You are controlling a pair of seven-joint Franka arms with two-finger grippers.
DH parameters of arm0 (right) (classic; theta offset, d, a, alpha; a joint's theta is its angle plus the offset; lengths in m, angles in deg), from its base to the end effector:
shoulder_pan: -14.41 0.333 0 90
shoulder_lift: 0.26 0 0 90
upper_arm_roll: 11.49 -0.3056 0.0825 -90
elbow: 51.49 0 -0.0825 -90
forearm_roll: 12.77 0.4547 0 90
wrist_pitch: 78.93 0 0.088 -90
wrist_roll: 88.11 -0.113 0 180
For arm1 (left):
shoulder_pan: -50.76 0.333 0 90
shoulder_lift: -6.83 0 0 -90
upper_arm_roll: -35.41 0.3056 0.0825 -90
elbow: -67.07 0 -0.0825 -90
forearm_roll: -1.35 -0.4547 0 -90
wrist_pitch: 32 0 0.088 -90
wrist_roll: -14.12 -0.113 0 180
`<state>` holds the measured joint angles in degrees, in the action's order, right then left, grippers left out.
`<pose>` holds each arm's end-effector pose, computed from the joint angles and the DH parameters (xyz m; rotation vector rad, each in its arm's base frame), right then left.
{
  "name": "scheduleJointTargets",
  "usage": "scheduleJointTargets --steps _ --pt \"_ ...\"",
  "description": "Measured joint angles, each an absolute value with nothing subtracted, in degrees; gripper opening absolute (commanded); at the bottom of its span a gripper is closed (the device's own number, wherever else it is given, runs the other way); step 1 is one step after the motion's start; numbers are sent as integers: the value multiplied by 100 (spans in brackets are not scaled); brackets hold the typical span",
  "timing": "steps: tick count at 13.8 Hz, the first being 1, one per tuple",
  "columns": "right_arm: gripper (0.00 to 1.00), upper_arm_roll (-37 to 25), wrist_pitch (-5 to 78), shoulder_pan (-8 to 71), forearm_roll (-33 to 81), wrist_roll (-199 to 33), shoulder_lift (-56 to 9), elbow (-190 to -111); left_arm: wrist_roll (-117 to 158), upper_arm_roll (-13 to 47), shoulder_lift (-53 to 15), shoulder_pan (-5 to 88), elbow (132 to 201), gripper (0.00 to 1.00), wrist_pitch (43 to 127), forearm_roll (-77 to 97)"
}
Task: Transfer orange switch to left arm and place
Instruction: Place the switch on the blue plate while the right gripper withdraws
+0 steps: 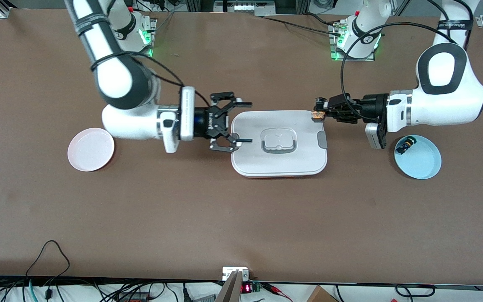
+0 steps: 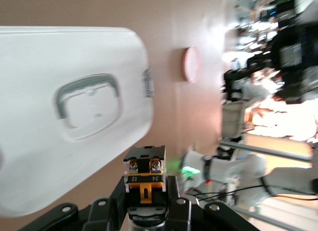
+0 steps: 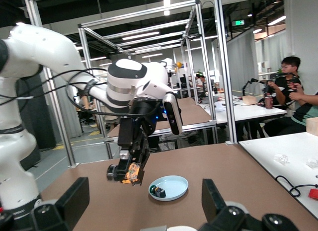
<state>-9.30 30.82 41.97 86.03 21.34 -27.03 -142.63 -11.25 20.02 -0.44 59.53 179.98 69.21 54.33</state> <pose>0.6560 0.3993 0.3814 -1.2688 -1.1591 -1.0164 0.6078 -0.1434 0.3705 2.1865 -0.2279 -0.1860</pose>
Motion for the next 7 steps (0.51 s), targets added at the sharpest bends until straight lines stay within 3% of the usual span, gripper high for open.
scheduleJointTargets --steps 7 --pt "100 -893 70 2297 6655 2135 -2615 -14273 -1851 2023 -483 6268 17423 12 6908 2202"
